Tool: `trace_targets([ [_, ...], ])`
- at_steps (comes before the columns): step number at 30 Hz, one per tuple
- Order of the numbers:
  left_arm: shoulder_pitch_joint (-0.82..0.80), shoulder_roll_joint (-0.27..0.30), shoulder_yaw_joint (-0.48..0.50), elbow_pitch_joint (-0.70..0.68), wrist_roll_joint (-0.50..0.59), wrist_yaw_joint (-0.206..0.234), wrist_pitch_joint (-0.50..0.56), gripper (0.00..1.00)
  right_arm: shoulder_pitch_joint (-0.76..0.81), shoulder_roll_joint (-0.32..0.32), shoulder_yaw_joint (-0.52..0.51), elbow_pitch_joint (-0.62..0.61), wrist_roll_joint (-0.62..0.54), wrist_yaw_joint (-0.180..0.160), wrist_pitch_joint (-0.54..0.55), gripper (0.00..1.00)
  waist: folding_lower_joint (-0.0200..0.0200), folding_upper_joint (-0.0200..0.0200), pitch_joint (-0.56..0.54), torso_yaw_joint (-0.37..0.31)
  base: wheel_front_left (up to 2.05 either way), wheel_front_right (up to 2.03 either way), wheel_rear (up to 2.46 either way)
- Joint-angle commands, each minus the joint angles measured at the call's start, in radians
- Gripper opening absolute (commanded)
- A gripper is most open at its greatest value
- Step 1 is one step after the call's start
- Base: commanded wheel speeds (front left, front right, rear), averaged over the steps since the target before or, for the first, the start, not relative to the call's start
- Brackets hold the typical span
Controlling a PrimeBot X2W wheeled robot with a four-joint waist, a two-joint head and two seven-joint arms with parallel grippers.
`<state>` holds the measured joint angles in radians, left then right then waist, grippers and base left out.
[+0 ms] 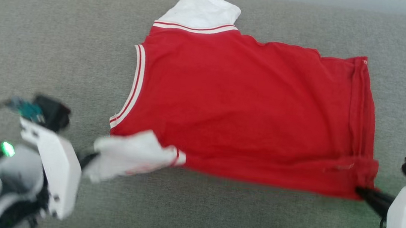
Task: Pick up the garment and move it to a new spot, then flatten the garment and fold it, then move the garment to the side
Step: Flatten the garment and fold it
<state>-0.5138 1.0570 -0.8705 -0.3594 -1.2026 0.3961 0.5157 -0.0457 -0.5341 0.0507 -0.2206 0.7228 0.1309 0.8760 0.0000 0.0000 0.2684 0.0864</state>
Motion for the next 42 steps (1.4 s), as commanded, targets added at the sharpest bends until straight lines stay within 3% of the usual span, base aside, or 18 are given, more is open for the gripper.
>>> trace_targets([
  [1,-0.050,0.008,0.020,0.009,0.026,-0.014,0.006,0.00,-0.033,0.014,-0.016,-0.017,-0.020,0.000,0.006,0.00,0.0000,0.0000,0.009,-0.009,0.00,0.00,0.00],
  [4,-0.113,0.003,0.037,0.036,0.057,-0.041,0.014,0.00,-0.068,0.037,-0.039,-0.020,-0.045,0.000,0.010,0.00,0.0000,0.0000,0.021,-0.017,0.00,0.00,0.00],
  [7,-0.214,-0.026,0.046,0.108,0.096,-0.097,0.034,0.00,-0.142,0.060,-0.054,-0.004,-0.082,0.000,0.001,0.00,0.0000,0.0000,0.045,-0.028,0.00,0.00,0.00],
  [12,-0.356,-0.135,0.032,0.309,0.144,-0.201,0.048,0.00,-0.278,0.094,-0.049,0.080,-0.137,-0.001,-0.024,0.00,0.0000,0.0000,0.090,-0.041,0.00,0.00,0.00],
  [23,-0.523,-0.394,-0.048,0.870,0.175,-0.401,0.058,0.00,-0.507,0.154,0.042,0.401,-0.226,-0.001,-0.076,0.00,0.0000,0.0000,0.168,-0.060,0.00,0.00,0.00],
  [25,-0.536,-0.431,-0.048,0.961,0.158,-0.419,0.065,0.00,-0.531,0.160,0.075,0.447,-0.226,-0.001,-0.079,0.11,0.0000,0.0000,0.176,-0.066,0.00,0.00,0.00],
  [26,-0.542,-0.446,-0.050,0.998,0.155,-0.427,0.063,0.00,-0.539,0.158,0.087,0.466,-0.229,-0.001,-0.080,0.26,0.0000,0.0000,0.179,-0.067,0.00,0.00,0.00],
  [27,-0.544,-0.461,-0.049,1.035,0.148,-0.436,0.060,0.11,-0.547,0.157,0.100,0.482,-0.228,-0.001,-0.081,0.42,0.0000,0.0000,0.180,-0.069,0.00,0.00,0.00],
  [28,-0.548,-0.471,-0.050,1.064,0.148,-0.444,0.057,0.39,-0.554,0.156,0.108,0.492,-0.224,-0.001,-0.084,0.78,0.0000,0.0000,0.180,-0.070,0.00,0.00,0.00],
  [29,-0.557,-0.478,-0.051,1.086,0.149,-0.451,0.055,0.76,-0.560,0.154,0.114,0.499,-0.220,-0.001,-0.087,1.00,0.0000,0.0000,0.180,-0.071,0.00,0.00,0.00],
  [30,-0.567,-0.484,-0.045,1.107,0.143,-0.453,0.051,1.00,-0.564,0.153,0.118,0.502,-0.215,-0.001,-0.088,1.00,0.0000,0.0000,0.179,-0.071,0.00,0.00,0.00],
  [35,-0.604,-0.478,-0.039,1.129,0.142,-0.469,0.060,1.00,-0.554,0.135,0.108,0.449,-0.183,-0.001,-0.118,1.00,0.0000,0.0000,0.164,-0.066,0.00,0.00,0.00],
  [42,-0.591,-0.405,-0.025,0.993,0.132,-0.409,0.103,1.00,-0.484,0.146,0.021,0.312,-0.181,0.000,-0.204,1.00,0.0000,0.0000,0.140,-0.063,0.00,0.00,0.00],
])
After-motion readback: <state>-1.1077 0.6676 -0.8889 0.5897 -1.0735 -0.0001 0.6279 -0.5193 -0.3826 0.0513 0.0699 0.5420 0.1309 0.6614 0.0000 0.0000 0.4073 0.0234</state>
